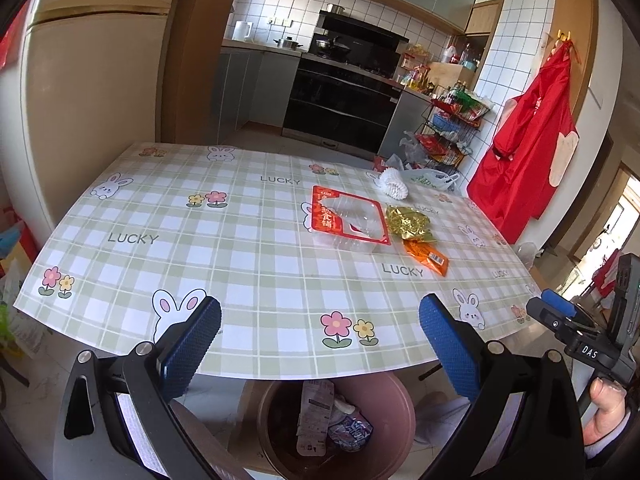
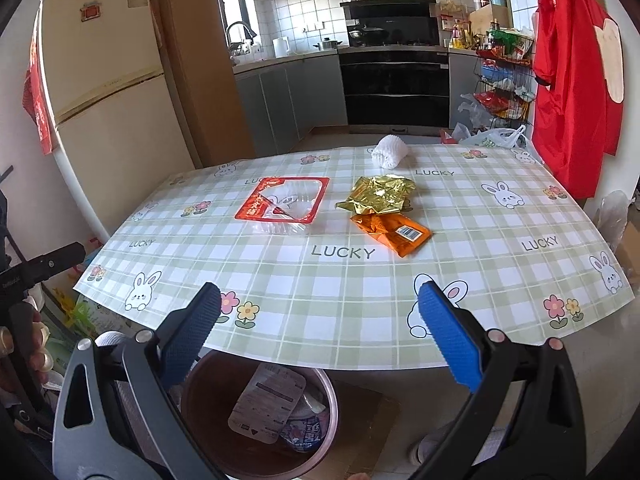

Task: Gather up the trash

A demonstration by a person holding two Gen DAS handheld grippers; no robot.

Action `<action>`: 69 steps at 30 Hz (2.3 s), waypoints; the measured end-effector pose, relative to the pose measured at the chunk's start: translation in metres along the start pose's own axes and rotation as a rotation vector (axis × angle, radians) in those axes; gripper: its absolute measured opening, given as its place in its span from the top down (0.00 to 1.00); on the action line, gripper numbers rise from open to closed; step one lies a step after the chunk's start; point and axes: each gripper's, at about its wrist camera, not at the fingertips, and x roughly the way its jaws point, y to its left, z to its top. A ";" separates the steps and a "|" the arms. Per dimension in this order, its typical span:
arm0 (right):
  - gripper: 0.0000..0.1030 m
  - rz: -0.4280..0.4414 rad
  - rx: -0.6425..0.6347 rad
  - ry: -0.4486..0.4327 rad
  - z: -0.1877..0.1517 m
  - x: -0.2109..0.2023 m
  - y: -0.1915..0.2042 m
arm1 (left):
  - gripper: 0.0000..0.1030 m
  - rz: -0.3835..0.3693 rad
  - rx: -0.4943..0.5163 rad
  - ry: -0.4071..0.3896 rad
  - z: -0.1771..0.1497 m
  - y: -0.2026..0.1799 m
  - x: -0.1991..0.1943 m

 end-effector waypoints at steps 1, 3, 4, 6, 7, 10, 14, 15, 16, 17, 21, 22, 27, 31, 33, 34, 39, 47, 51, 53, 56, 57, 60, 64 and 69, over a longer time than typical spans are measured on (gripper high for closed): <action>0.06 -0.004 0.004 0.005 0.000 0.004 -0.003 | 0.06 0.005 0.004 0.008 0.000 0.001 0.004; 0.06 -0.015 0.016 0.018 0.002 0.012 -0.009 | 0.06 0.015 0.010 0.023 0.001 0.003 0.014; 0.06 -0.020 0.026 0.025 0.003 0.016 -0.013 | 0.06 0.015 0.011 0.031 0.003 0.004 0.019; 0.06 -0.007 0.041 0.014 0.007 0.021 -0.018 | 0.06 0.021 0.016 0.048 0.006 0.006 0.030; 0.06 -0.002 0.041 0.006 0.009 0.023 -0.020 | 0.06 0.021 0.024 0.060 0.009 0.006 0.036; 0.06 -0.036 0.026 0.008 0.016 0.034 -0.025 | 0.06 0.023 0.052 0.094 0.015 0.003 0.056; 0.06 -0.055 0.056 0.038 0.023 0.053 -0.038 | 0.06 0.015 0.073 0.125 0.028 0.000 0.085; 0.06 -0.051 0.074 0.047 0.024 0.058 -0.042 | 0.06 0.006 0.070 0.134 0.032 0.000 0.093; 0.06 -0.046 0.091 0.059 0.024 0.064 -0.046 | 0.06 -0.003 0.067 0.142 0.036 -0.001 0.101; 0.06 -0.044 0.097 0.070 0.025 0.070 -0.049 | 0.06 -0.015 0.062 0.151 0.040 -0.001 0.111; 0.05 -0.060 0.091 0.106 0.026 0.093 -0.057 | 0.06 -0.042 0.029 0.194 0.055 -0.002 0.151; 0.06 -0.064 0.092 0.118 0.027 0.100 -0.060 | 0.06 -0.050 0.019 0.206 0.060 -0.002 0.164; 0.05 -0.103 0.103 0.160 0.030 0.130 -0.076 | 0.06 -0.078 -0.032 0.264 0.076 -0.008 0.216; 0.06 -0.116 0.091 0.182 0.033 0.154 -0.085 | 0.06 -0.085 -0.057 0.282 0.086 -0.009 0.249; 0.06 -0.108 0.101 0.201 0.035 0.166 -0.091 | 0.06 -0.089 -0.067 0.289 0.089 -0.008 0.262; 0.05 -0.100 0.112 0.212 0.036 0.172 -0.095 | 0.07 -0.091 -0.077 0.291 0.090 -0.006 0.268; 0.06 -0.069 0.105 0.240 0.044 0.194 -0.109 | 0.28 -0.104 -0.150 0.320 0.090 0.007 0.293; 0.06 -0.124 -0.099 0.284 0.061 0.230 -0.109 | 0.31 -0.177 -0.208 0.326 0.085 0.018 0.307; 0.06 -0.115 -0.121 0.306 0.065 0.244 -0.114 | 0.31 -0.187 -0.215 0.337 0.084 0.016 0.314; 0.06 -0.112 -0.139 0.317 0.066 0.252 -0.114 | 0.31 -0.185 -0.212 0.344 0.084 0.013 0.319; 0.06 -0.116 -0.167 0.337 0.066 0.262 -0.113 | 0.31 -0.170 -0.200 0.345 0.084 0.009 0.324; 0.06 -0.116 -0.176 0.345 0.066 0.266 -0.113 | 0.31 -0.169 -0.200 0.347 0.083 0.010 0.324; 0.06 -0.111 -0.195 0.356 0.065 0.274 -0.111 | 0.33 -0.172 -0.204 0.361 0.081 0.010 0.328; 0.06 -0.104 -0.210 0.368 0.065 0.281 -0.110 | 0.43 -0.175 -0.198 0.351 0.079 0.014 0.322; 0.06 -0.091 -0.230 0.380 0.066 0.292 -0.106 | 0.54 -0.166 -0.149 0.305 0.080 0.017 0.306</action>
